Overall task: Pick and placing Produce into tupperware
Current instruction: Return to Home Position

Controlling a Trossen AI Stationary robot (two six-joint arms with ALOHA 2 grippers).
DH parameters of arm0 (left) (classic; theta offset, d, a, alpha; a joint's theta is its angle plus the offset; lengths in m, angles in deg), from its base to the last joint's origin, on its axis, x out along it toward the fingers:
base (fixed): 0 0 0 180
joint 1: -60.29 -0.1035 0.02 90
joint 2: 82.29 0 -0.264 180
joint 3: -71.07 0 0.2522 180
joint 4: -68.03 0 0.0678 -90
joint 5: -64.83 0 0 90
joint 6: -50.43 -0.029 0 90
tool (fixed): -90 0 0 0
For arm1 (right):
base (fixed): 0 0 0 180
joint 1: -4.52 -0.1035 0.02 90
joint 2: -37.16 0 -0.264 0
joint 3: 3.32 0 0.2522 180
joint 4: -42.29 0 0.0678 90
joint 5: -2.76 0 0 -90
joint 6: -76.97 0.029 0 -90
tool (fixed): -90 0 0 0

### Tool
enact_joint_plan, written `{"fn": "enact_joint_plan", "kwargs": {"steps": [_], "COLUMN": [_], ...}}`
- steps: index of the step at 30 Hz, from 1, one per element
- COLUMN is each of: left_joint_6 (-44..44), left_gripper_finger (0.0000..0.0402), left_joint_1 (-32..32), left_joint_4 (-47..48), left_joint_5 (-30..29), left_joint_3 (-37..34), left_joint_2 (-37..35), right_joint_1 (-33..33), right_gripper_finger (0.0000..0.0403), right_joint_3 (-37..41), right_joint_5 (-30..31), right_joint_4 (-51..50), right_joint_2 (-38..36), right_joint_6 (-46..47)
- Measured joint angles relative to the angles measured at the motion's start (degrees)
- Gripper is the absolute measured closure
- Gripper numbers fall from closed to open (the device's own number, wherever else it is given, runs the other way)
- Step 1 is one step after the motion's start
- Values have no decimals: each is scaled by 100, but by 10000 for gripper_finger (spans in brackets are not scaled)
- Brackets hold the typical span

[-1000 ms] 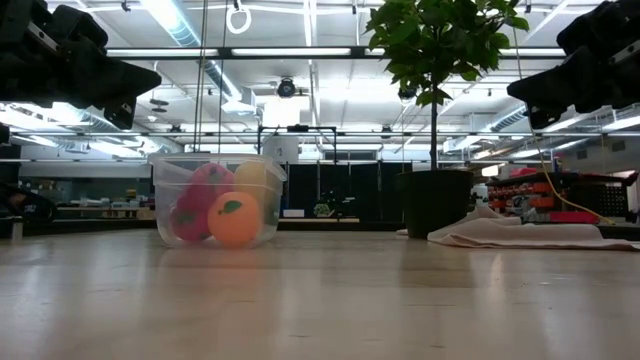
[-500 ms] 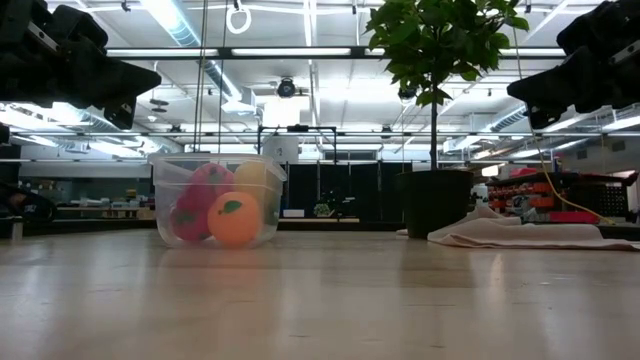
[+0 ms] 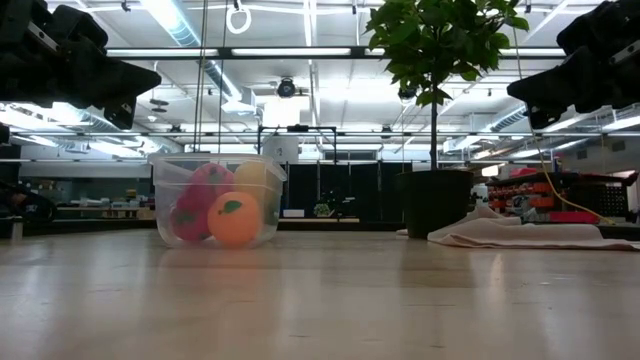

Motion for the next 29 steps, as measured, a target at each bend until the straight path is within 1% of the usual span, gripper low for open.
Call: {"fn": "enact_joint_plan", "kwargs": {"steps": [12,22,29], "left_joint_6": [-2,-2,-4], "left_gripper_finger": [365,378,367], "left_joint_1": [0,0,0], "left_joint_4": [0,0,0], "left_joint_5": [0,0,0], "left_joint_3": [0,1,0], "left_joint_2": [0,0,-2], "right_joint_1": [-1,1,0], "right_gripper_finger": [376,376,376], "right_joint_3": [0,0,0], "right_joint_5": [2,2,0], "right_joint_4": [0,-2,-1], "right_joint_2": [0,2,2], "right_joint_6": [1,1,1]}}
